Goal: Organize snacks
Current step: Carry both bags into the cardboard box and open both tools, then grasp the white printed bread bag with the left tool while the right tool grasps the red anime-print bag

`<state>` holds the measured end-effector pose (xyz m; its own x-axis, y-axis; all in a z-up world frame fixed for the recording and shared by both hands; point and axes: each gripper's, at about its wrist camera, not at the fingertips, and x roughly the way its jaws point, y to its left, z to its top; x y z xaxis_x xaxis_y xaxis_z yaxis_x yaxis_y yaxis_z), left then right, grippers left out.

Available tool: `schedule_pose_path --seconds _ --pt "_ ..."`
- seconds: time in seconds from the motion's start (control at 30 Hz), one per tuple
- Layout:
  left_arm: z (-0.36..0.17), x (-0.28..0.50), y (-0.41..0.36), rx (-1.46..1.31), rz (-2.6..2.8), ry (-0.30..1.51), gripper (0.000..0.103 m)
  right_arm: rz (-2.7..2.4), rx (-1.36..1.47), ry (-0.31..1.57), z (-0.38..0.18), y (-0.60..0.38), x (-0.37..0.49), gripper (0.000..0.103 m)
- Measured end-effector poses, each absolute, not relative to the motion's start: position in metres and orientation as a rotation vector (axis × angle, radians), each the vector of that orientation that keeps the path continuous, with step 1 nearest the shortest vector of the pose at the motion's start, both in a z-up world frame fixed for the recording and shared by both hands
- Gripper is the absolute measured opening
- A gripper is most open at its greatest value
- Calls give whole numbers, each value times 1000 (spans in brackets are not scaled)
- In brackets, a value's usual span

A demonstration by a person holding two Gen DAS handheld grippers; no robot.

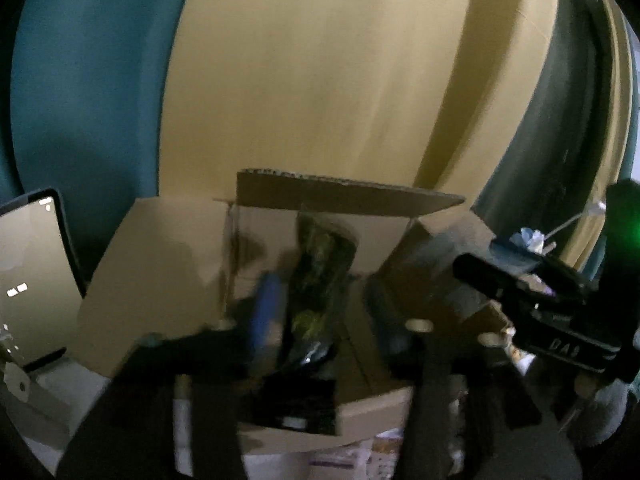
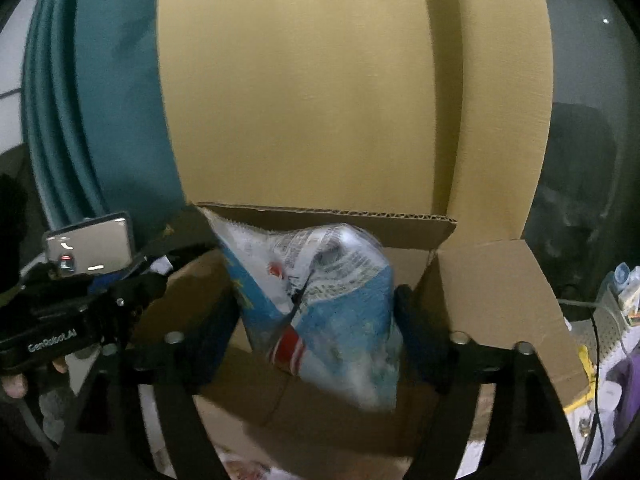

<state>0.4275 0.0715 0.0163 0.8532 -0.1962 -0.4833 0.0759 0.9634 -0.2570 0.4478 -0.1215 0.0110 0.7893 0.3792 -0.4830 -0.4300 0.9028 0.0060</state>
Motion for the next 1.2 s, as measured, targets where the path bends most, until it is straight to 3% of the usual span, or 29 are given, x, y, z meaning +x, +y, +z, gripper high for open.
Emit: schedule_pose_path --seconds 0.1,0.6,1.2 --pt "22 421 67 -218 -152 508 77 425 -89 503 11 -126 448 85" --pt "22 335 30 -229 -169 512 77 402 -126 505 13 -172 376 86" --pt "-34 245 -44 -267 -185 646 78 485 -128 585 -38 -230 285 87"
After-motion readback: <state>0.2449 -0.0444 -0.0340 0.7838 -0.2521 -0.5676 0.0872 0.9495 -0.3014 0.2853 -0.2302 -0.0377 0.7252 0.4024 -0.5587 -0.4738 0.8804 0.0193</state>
